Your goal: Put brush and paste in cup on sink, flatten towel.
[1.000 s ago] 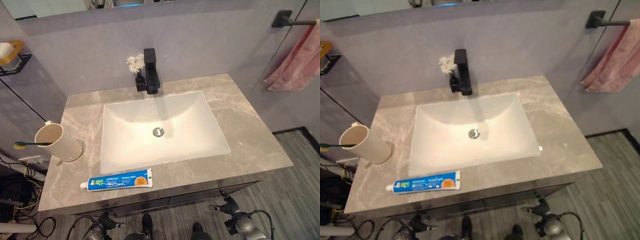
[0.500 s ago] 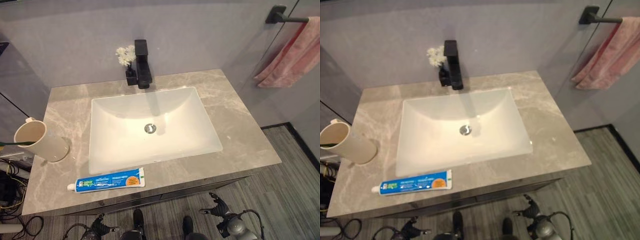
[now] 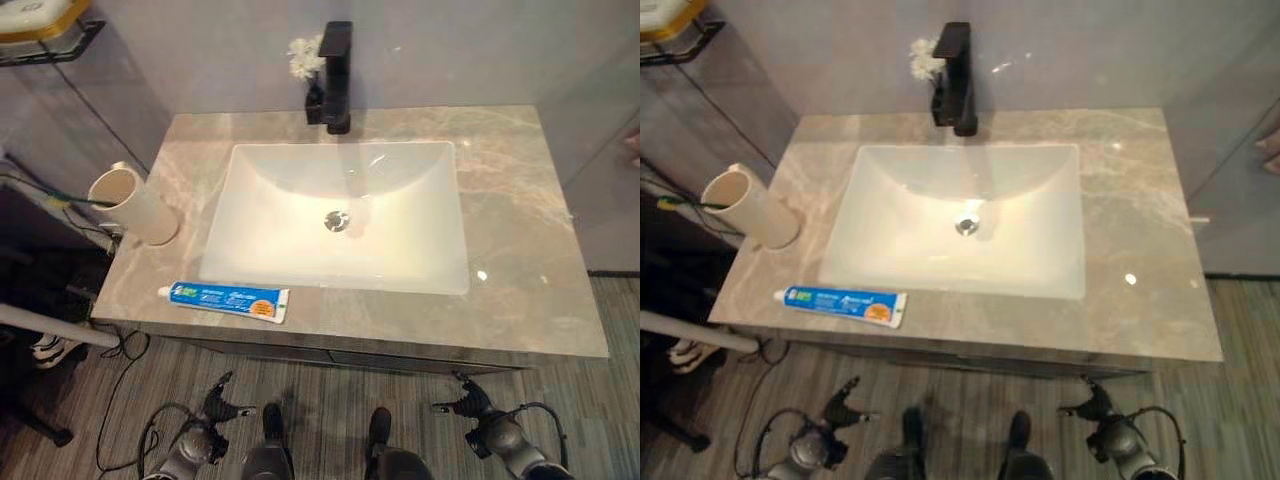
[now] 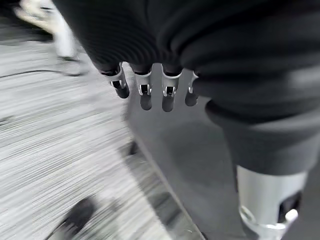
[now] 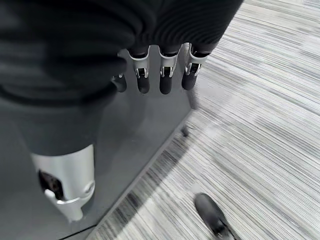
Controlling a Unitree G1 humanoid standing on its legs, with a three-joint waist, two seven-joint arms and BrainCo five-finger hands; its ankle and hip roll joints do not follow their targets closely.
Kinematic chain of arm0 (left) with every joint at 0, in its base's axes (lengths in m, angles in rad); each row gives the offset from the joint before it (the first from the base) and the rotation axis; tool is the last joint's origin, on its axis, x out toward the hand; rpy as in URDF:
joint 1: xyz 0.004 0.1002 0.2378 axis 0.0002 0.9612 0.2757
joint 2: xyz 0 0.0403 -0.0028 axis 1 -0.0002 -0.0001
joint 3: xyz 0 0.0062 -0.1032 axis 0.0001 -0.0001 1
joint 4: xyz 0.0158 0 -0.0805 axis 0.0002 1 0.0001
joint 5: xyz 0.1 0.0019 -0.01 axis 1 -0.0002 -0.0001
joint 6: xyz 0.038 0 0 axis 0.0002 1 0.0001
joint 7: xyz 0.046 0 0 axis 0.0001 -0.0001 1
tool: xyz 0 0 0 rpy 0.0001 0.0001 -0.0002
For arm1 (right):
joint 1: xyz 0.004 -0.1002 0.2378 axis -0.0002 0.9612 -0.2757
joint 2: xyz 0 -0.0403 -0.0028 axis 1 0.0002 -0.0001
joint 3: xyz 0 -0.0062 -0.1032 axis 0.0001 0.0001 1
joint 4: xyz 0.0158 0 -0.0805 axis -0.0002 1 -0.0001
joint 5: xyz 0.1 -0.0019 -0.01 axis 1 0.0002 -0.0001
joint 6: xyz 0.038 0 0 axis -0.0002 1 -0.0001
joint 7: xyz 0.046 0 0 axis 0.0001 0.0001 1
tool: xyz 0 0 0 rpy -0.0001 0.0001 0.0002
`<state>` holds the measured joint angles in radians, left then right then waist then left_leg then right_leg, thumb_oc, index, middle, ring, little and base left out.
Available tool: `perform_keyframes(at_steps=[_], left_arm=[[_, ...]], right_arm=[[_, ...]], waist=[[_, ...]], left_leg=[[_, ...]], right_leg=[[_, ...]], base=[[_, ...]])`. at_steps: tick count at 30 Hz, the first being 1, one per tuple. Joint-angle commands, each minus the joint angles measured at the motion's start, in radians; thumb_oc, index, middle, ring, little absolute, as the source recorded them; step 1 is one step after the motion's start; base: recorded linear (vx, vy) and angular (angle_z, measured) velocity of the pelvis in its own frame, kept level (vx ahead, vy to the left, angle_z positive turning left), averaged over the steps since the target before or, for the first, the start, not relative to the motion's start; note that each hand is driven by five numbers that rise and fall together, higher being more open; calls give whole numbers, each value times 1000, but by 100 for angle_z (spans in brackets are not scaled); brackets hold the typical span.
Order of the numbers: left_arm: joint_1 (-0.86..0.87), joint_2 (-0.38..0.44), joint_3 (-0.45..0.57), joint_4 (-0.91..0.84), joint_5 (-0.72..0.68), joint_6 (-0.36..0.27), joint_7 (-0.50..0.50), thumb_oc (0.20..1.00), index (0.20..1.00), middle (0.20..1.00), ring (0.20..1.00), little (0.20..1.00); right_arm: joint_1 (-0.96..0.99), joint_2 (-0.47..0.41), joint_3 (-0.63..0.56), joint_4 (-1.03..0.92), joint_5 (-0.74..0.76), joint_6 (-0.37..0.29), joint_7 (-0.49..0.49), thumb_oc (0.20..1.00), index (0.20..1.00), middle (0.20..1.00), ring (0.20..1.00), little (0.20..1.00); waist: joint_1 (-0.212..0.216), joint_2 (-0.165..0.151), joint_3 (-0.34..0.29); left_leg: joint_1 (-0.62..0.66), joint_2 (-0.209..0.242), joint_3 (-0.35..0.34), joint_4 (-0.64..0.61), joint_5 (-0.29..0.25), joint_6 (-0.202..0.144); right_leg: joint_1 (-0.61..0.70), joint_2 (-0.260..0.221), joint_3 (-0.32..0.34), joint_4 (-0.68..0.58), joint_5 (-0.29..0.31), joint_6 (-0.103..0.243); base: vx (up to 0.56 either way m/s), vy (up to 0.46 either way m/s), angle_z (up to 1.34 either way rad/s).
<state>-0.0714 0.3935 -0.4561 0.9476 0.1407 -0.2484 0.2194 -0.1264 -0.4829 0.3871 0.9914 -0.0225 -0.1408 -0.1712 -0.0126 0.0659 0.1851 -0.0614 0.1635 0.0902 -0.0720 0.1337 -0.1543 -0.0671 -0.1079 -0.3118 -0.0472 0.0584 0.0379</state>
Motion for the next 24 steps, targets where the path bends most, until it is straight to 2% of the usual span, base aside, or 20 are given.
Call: perform_keyframes(at_steps=[1,3,6,7,9,10,11,12,13,14,15,17,18,19,20,22,24], left_arm=[[51,118,1,-131,60,-39,-2,1000,1000,1000,1000,1000],[61,144,1,-173,66,-49,-3,1000,1000,1000,1000,1000],[124,234,12,-316,91,-84,-2,1000,1000,1000,1000,1000],[155,290,25,-404,120,-95,1,1000,1000,1000,1000,1000],[177,328,32,-459,123,-103,-9,1000,1000,1000,1000,1000],[226,456,50,-613,155,-128,-37,1000,1000,1000,1000,1000],[232,461,57,-622,152,-125,-41,1000,1000,1000,1000,1000],[233,608,38,-796,283,-150,-44,1000,1000,1000,1000,1000],[325,755,121,-990,268,-179,-121,1000,1000,1000,1000,1000],[340,759,136,-999,264,-176,-127,1000,1000,1000,1000,1000],[379,808,196,-1076,217,-197,-148,1000,1000,1000,1000,1000],[566,947,444,-1269,158,-222,-170,1000,1000,1000,1000,1000],[633,987,620,-1336,141,-226,-112,1000,1000,1000,1000,1000],[671,985,659,-1349,138,-224,-115,1000,1000,1000,1000,1000],[699,952,751,-1361,79,-227,-73,1000,1000,1000,1000,1000],[692,927,866,-1382,33,-217,-17,1000,1000,1000,1000,1000],[623,915,882,-1398,-1,-225,0,1000,1000,1000,1000,1000]], right_arm=[[-28,18,4,-36,-3,-31,-11,1000,1000,1000,1000,1000],[-30,18,10,-38,-14,-32,-11,1000,1000,1000,1000,1000],[-38,21,11,-26,-42,-36,-23,1000,1000,1000,1000,1000],[-53,41,10,27,-49,-33,-33,1000,1000,1000,1000,1000],[-66,53,13,63,-56,-30,-38,1000,1000,1000,1000,1000],[-91,67,17,151,-58,-18,-23,1000,1000,1000,1000,1000],[-93,71,17,153,-58,-19,-23,1000,1000,1000,1000,1000],[-95,64,3,207,-48,-4,-5,1000,1000,1000,1000,1000],[-90,68,-41,256,-32,-3,5,1000,1000,1000,1000,1000],[-91,71,-38,257,-32,-3,5,1000,1000,1000,1000,1000],[-70,59,-56,283,-47,7,13,1000,1000,1000,1000,1000],[-38,56,-43,312,-115,22,13,1000,1000,1000,1000,1000],[-11,54,-50,314,-128,28,25,1000,1000,1000,1000,1000],[-14,59,-45,313,-129,28,26,1000,1000,1000,1000,1000],[6,73,-52,318,-122,33,19,1000,1000,1000,1000,1000],[26,83,-68,308,-100,48,9,1000,1000,1000,1000,1000],[39,95,-68,290,-85,48,14,1000,1000,1000,1000,1000]], waist=[[40,-33,6],[48,-32,9],[71,-28,9],[88,-27,9],[101,-25,11],[128,-21,12],[126,-24,12],[141,-16,9],[159,-18,3],[156,-21,3],[172,-9,0],[186,-3,-8],[205,12,-12],[200,7,-11],[196,5,-10],[187,8,-11],[170,10,-13]], left_leg=[[-72,-71,-21,83,-82,69],[-76,-80,-25,81,-82,73],[-70,-102,-36,55,-82,86],[-70,-112,-45,48,-81,89],[-69,-116,-50,47,-80,90],[-62,-119,-65,49,-88,88],[-66,-120,-66,49,-84,88],[-60,-120,-75,51,-95,86],[-58,-118,-76,55,-95,85],[-57,-118,-75,55,-95,85],[-56,-118,-77,55,-92,84],[-46,-112,-79,43,-87,77],[-38,-108,-83,31,-81,72],[-40,-107,-83,30,-76,72],[-34,-103,-87,22,-70,68],[-39,-99,-101,2,-44,61],[-44,-96,-103,-9,-32,54]], right_leg=[[-32,-151,150,87,24,132],[-33,-160,149,90,29,136],[-35,-182,136,91,37,150],[-31,-193,125,95,37,157],[-27,-197,117,98,37,159],[-3,-206,97,100,27,163],[-4,-206,96,96,32,162],[10,-210,85,97,24,166],[23,-208,75,89,29,168],[24,-207,75,88,29,168],[29,-206,70,86,27,170],[42,-200,62,73,28,173],[48,-198,56,67,25,176],[45,-197,57,65,30,175],[50,-196,52,67,25,174],[50,-188,40,63,25,169],[46,-184,39,57,25,166]], base=[[-20,189,-5],[-31,107,-17],[-27,126,-1],[-9,82,4],[2,27,10],[2,2,16],[39,-18,22],[30,-27,39],[42,-30,45],[18,-30,41],[12,-22,21],[15,-50,8],[0,-52,10],[11,-75,12],[-8,-73,13],[-15,-98,6],[-19,-69,13]])
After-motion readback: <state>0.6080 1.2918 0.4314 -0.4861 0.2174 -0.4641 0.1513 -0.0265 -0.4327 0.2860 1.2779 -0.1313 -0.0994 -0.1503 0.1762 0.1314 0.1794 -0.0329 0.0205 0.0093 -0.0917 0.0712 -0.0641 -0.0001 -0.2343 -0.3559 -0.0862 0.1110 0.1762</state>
